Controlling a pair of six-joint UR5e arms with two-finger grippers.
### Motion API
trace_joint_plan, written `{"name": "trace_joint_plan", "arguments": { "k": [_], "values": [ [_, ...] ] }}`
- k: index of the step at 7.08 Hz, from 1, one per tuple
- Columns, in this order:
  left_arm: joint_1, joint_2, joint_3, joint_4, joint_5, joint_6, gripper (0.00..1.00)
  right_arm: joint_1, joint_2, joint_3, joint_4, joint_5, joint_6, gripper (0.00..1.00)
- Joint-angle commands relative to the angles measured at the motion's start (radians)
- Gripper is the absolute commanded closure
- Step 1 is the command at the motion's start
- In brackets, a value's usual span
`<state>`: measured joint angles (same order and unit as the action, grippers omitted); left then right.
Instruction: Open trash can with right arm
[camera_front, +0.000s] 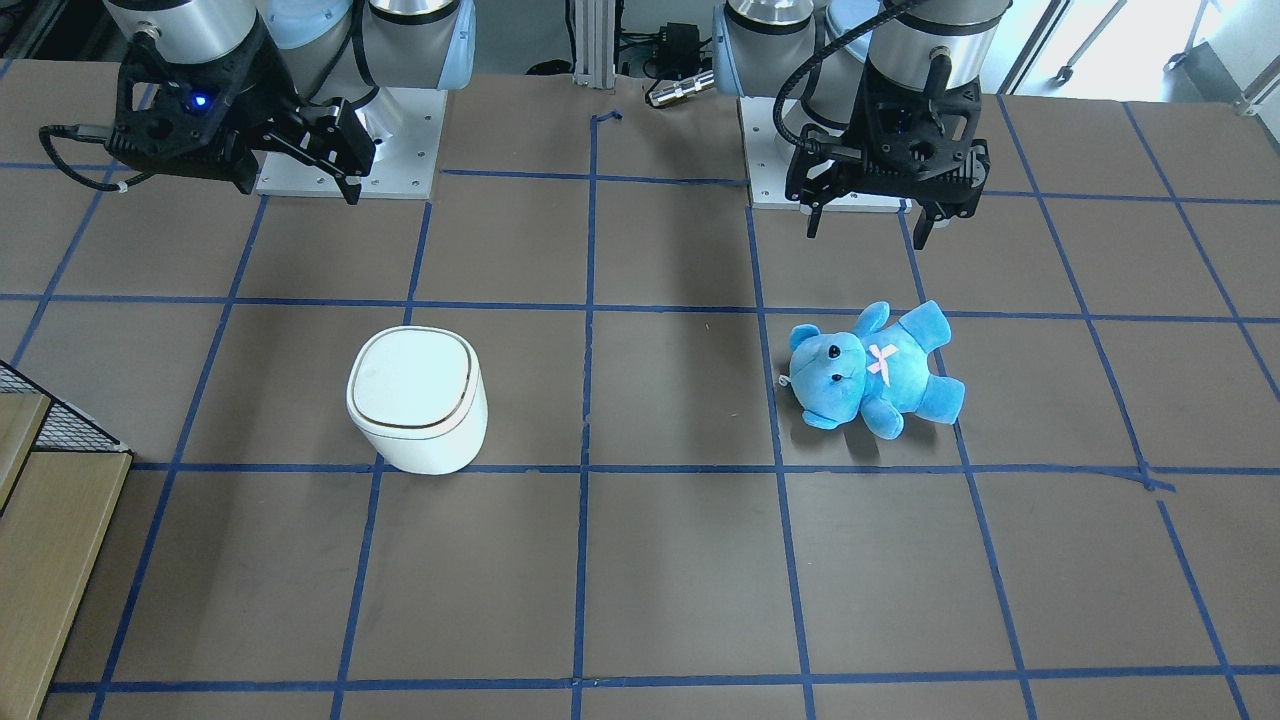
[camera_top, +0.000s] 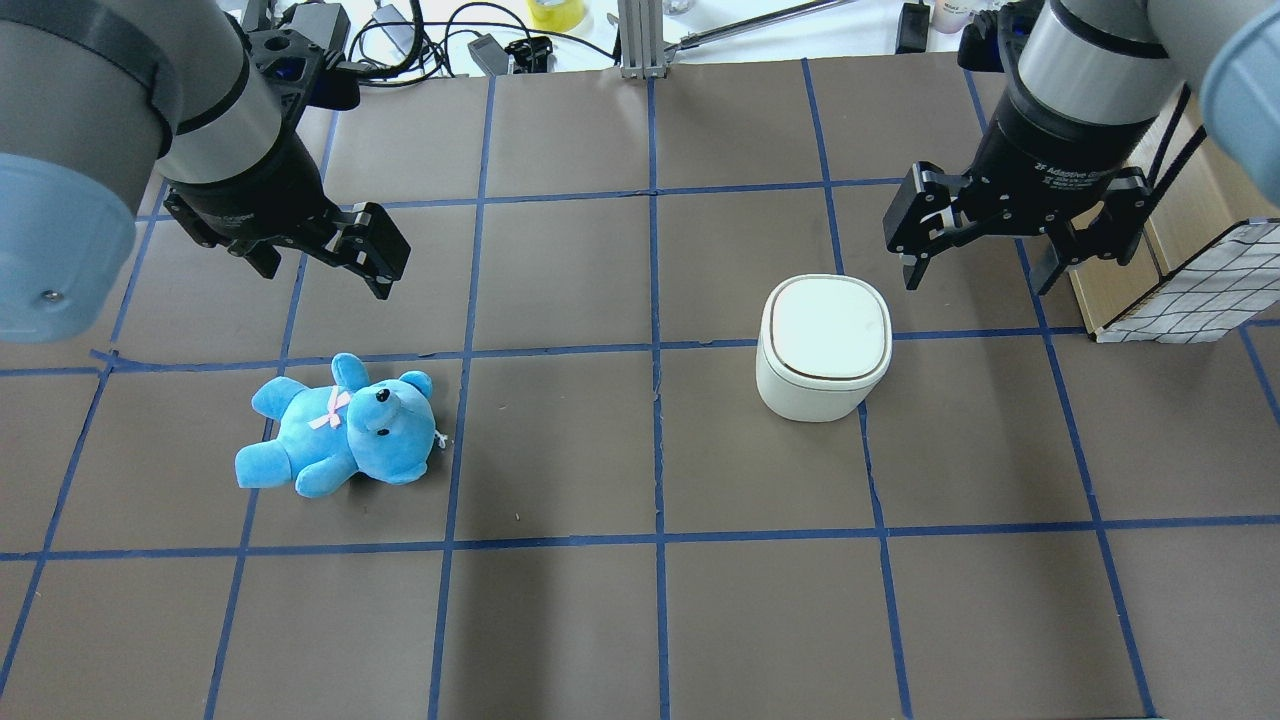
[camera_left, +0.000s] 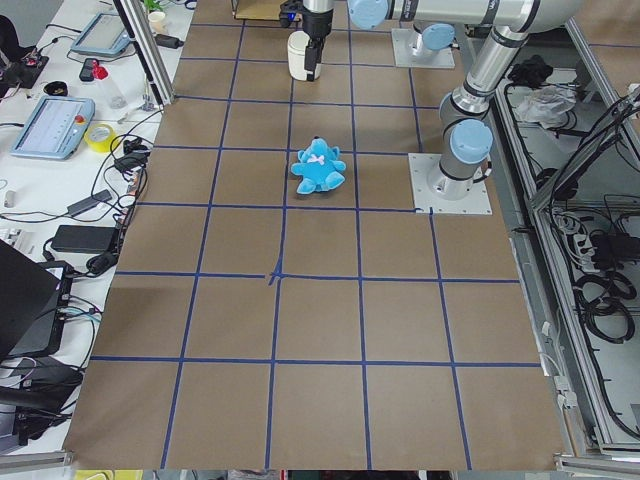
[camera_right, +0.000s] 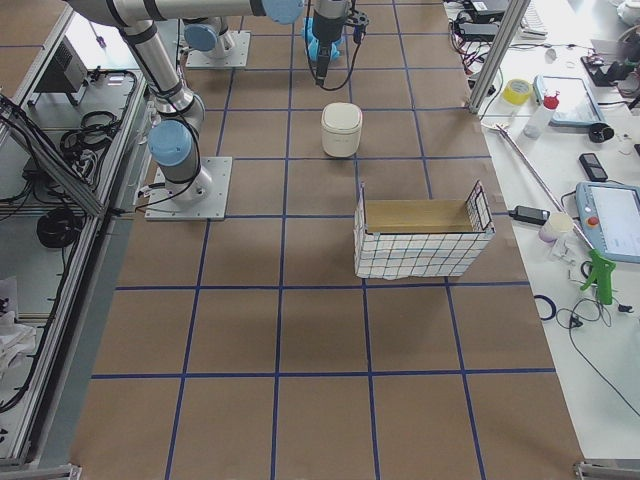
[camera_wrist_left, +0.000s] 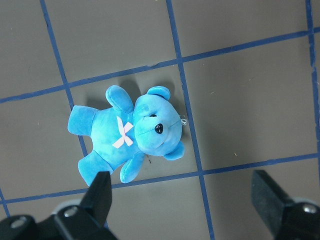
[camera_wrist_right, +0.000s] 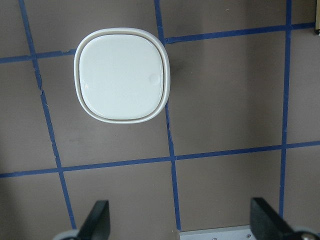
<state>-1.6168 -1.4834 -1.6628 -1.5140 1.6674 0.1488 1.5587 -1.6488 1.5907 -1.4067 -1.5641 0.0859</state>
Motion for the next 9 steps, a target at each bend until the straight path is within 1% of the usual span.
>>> {"name": "trace_joint_plan", "arguments": {
  "k": [1, 6, 7, 8, 9],
  "values": [
    [0.000, 0.000, 0.000, 0.000, 0.000, 0.000, 0.00, 0.001, 0.001, 0.000, -0.003, 0.001, -0.001, 0.00],
    [0.000, 0.000, 0.000, 0.000, 0.000, 0.000, 0.00, 0.000, 0.001, 0.002, -0.006, 0.001, 0.002, 0.00],
    [0.000, 0.000, 0.000, 0.000, 0.000, 0.000, 0.00, 0.000, 0.003, 0.003, -0.012, 0.003, 0.002, 0.02],
    [0.000, 0.000, 0.000, 0.000, 0.000, 0.000, 0.00, 0.003, 0.006, 0.009, -0.012, 0.007, 0.002, 0.23],
    [0.000, 0.000, 0.000, 0.000, 0.000, 0.000, 0.00, -0.002, 0.004, 0.008, -0.012, 0.004, 0.003, 0.55]
  ]
}}
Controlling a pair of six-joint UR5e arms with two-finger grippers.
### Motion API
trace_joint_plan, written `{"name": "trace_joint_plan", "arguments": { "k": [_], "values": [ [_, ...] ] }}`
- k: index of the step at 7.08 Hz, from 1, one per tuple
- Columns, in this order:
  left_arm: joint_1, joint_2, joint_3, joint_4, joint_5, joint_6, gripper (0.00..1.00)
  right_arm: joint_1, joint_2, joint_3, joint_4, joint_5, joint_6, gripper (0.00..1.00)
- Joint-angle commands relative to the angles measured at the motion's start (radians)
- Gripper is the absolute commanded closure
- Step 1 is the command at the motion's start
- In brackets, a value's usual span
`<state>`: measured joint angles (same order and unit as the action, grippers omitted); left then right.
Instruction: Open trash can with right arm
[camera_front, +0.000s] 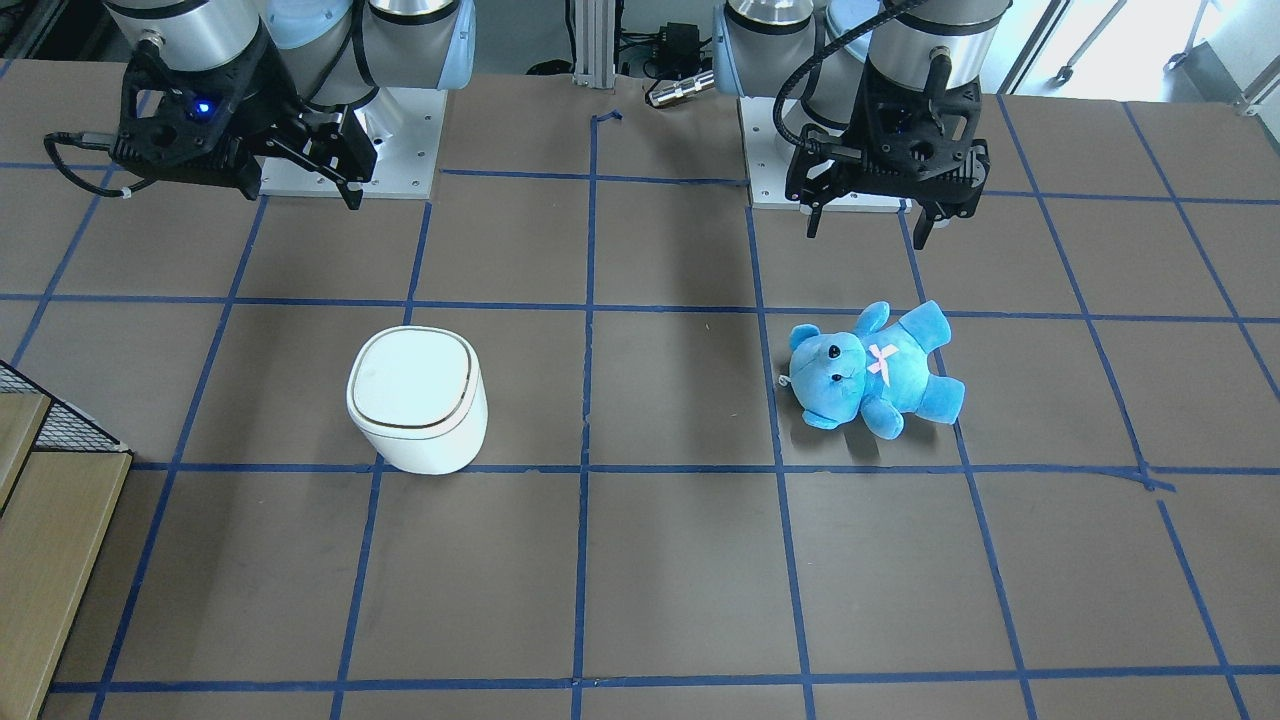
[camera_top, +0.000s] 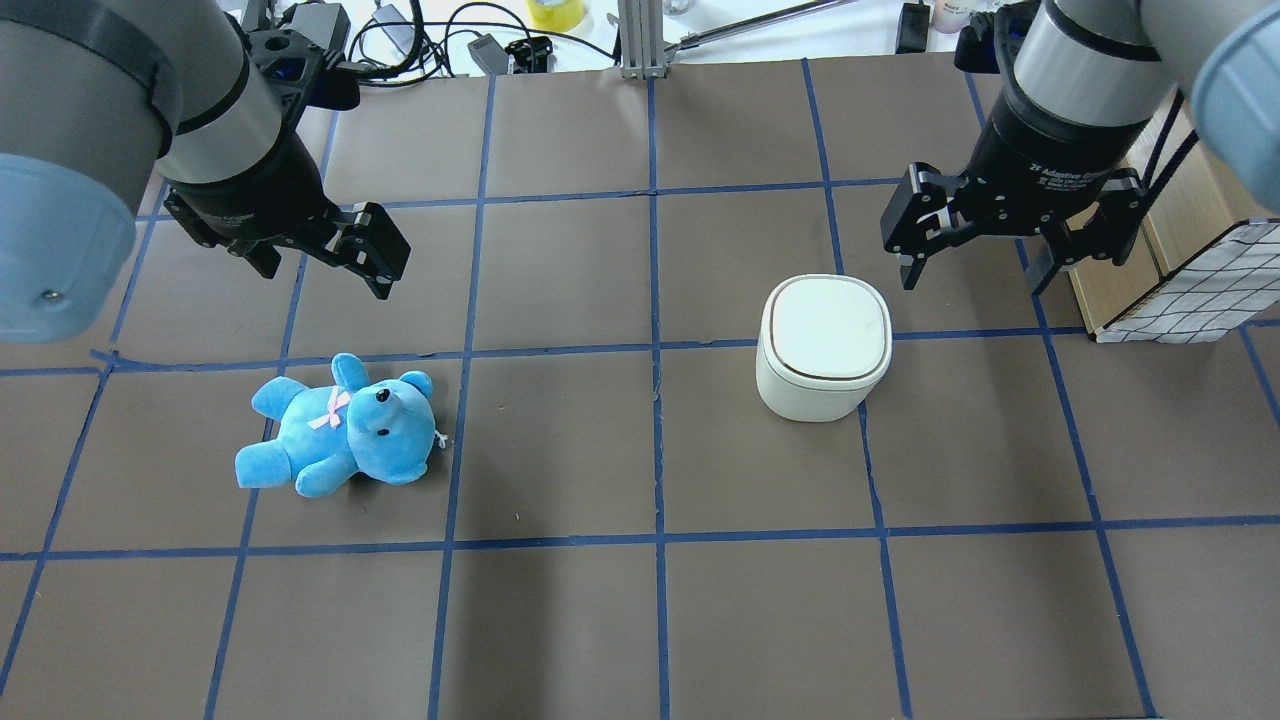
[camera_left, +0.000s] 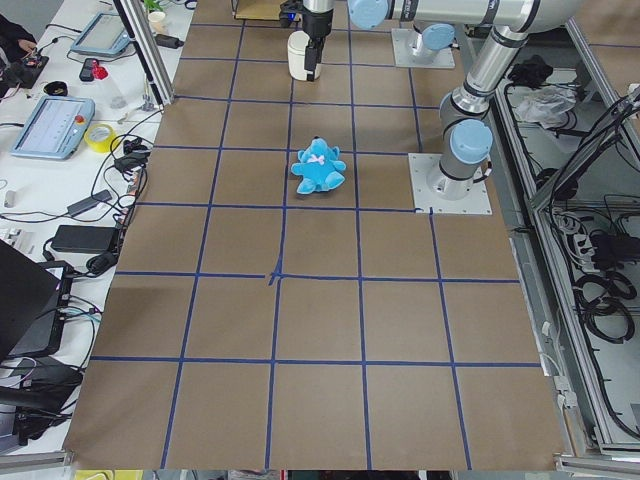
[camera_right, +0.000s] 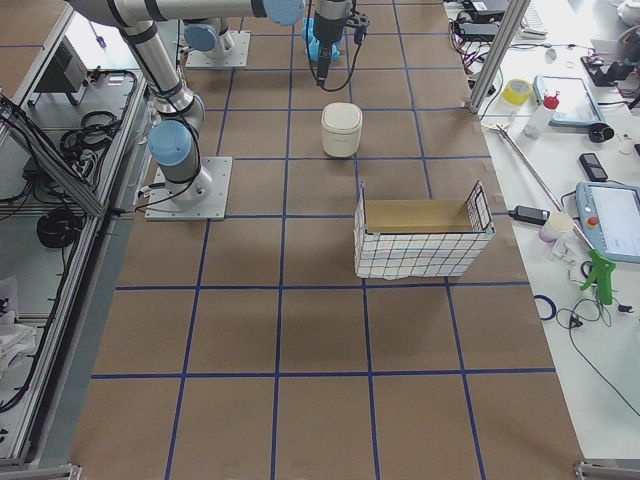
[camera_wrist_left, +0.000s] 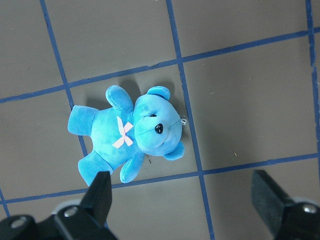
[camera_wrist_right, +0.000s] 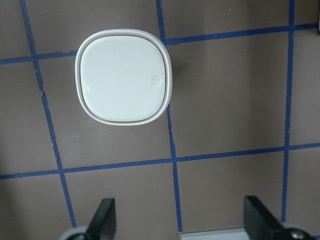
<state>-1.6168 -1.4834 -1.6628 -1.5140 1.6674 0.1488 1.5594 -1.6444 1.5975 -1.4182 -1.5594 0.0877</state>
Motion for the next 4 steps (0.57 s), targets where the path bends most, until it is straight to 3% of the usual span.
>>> {"name": "trace_joint_plan", "arguments": {
  "k": [1, 2, 3, 4],
  "values": [
    [0.000, 0.000, 0.000, 0.000, 0.000, 0.000, 0.00, 0.001, 0.002, 0.001, -0.002, -0.002, 0.003, 0.73],
    [0.000, 0.000, 0.000, 0.000, 0.000, 0.000, 0.00, 0.001, 0.003, 0.001, -0.002, -0.001, 0.006, 0.92],
    [0.000, 0.000, 0.000, 0.000, 0.000, 0.000, 0.00, 0.004, 0.002, 0.001, -0.002, 0.013, 0.015, 1.00],
    [0.000, 0.000, 0.000, 0.000, 0.000, 0.000, 0.00, 0.004, 0.015, 0.002, -0.004, 0.016, 0.015, 1.00]
  ]
}}
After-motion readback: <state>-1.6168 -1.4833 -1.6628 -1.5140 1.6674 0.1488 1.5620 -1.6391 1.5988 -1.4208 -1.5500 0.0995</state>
